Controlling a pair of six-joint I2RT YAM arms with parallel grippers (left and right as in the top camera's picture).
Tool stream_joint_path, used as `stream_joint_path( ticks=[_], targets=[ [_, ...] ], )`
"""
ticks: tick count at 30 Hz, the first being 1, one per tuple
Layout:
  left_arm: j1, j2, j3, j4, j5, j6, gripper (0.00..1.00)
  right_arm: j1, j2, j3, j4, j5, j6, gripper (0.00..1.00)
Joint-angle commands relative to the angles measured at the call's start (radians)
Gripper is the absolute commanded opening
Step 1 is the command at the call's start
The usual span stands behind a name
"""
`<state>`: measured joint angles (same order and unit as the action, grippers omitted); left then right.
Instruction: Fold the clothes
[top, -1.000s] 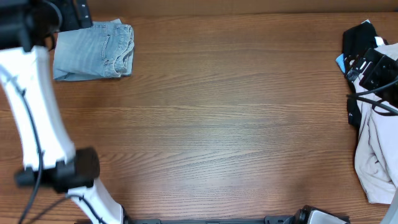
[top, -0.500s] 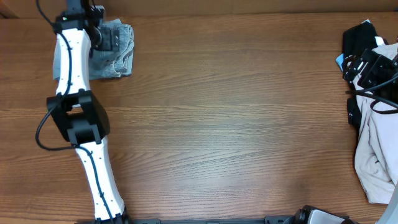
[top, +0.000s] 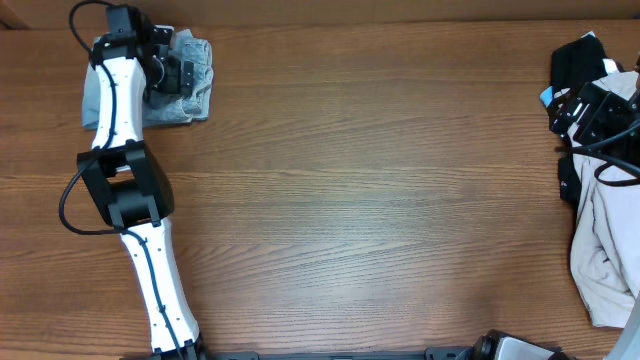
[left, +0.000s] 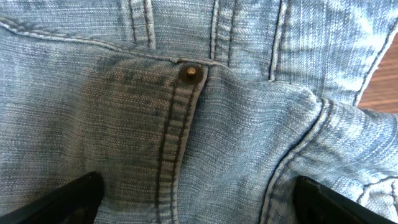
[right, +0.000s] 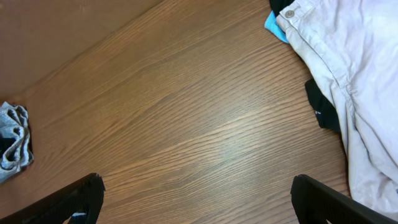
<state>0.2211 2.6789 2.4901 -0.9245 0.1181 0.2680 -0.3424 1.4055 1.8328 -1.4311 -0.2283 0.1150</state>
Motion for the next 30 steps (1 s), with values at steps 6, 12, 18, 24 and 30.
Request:
stream_joint_path(
  ticks=[6, 12, 18, 24, 30],
  targets=[
    [0.139, 0.148, -0.006, 0.044, -0.02, 0.051, 1.0, 0.0, 0.0, 0.019, 0.0, 0.0, -0.002, 1.0],
    [0.185, 0.157, -0.006, 0.095, -0.013, 0.053, 1.0, 0.001, 0.0, 0.019, 0.007, 0.0, 0.016, 1.0],
    [0.218, 0.157, -0.006, 0.11, -0.014, 0.069, 1.0, 0.001, 0.0, 0.019, 0.008, 0.0, 0.015, 1.0],
    [0.228, 0.121, -0.004, 0.086, 0.023, 0.058, 1.0, 0.001, 0.003, 0.019, 0.023, -0.001, 0.019, 1.0],
    [0.201, -0.027, 0.057, 0.001, 0.025, -0.021, 1.0, 0.001, 0.003, 0.021, 0.039, 0.0, 0.01, 1.0]
  ],
)
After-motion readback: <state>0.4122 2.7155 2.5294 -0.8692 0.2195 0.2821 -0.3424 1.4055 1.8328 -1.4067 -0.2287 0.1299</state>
